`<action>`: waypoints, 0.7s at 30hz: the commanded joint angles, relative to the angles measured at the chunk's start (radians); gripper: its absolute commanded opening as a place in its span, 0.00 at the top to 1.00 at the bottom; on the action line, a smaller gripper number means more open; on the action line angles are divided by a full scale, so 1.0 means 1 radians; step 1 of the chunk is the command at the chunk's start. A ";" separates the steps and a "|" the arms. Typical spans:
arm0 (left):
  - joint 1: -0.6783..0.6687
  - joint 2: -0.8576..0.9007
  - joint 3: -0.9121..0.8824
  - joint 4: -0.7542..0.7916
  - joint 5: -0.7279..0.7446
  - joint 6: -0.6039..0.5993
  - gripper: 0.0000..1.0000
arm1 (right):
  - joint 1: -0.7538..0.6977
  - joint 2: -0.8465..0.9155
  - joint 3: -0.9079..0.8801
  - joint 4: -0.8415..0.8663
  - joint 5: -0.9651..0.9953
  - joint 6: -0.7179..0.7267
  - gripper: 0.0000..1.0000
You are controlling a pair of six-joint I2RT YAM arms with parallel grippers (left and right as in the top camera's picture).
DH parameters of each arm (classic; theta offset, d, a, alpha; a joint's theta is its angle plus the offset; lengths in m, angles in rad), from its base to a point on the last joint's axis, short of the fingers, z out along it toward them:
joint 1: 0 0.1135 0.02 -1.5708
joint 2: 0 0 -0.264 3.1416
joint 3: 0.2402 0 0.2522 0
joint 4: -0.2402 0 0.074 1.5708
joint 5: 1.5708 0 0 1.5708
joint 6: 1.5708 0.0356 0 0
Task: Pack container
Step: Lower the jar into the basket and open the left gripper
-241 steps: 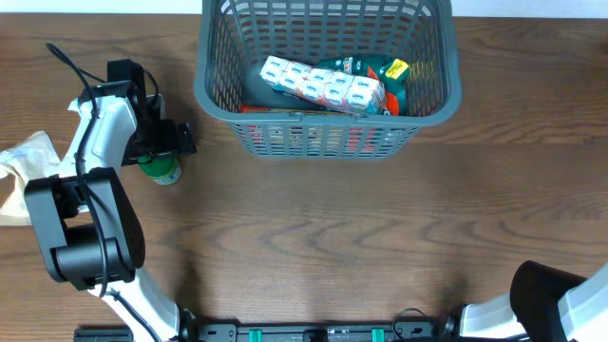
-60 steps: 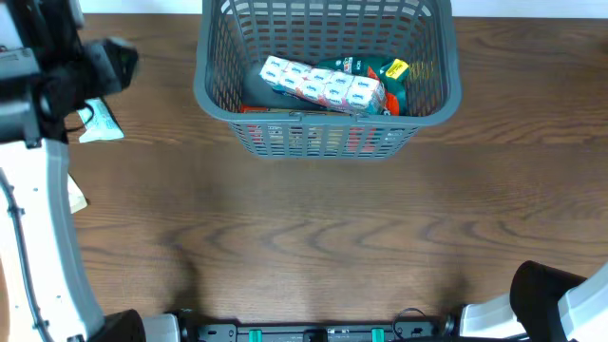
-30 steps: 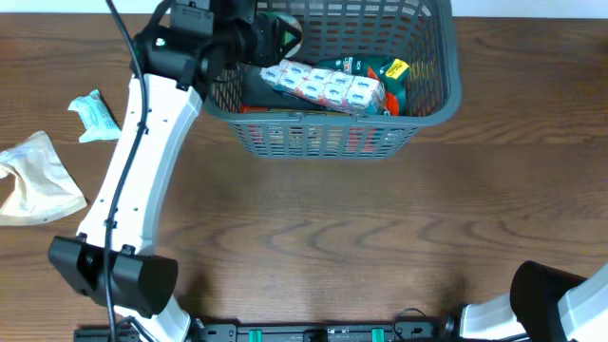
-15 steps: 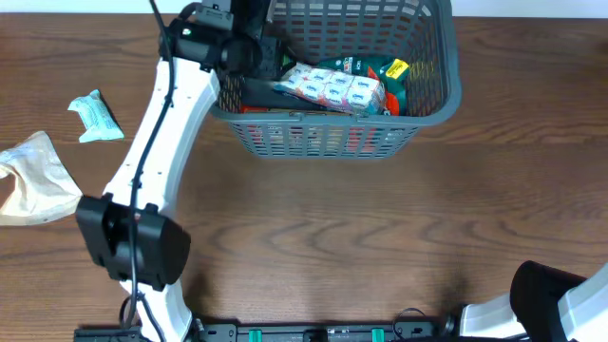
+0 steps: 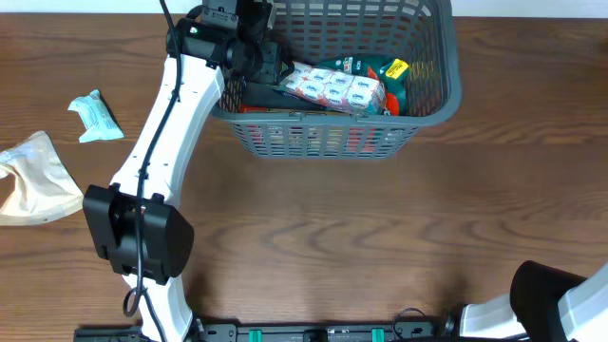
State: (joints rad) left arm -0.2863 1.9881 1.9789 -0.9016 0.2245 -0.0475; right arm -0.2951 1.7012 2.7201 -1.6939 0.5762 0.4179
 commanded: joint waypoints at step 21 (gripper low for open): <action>-0.001 0.009 0.022 -0.007 -0.026 0.016 0.00 | -0.005 0.002 -0.001 -0.002 0.010 0.015 0.01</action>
State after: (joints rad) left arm -0.2951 1.9884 1.9789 -0.9092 0.1875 -0.0429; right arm -0.2951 1.7012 2.7201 -1.6939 0.5758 0.4179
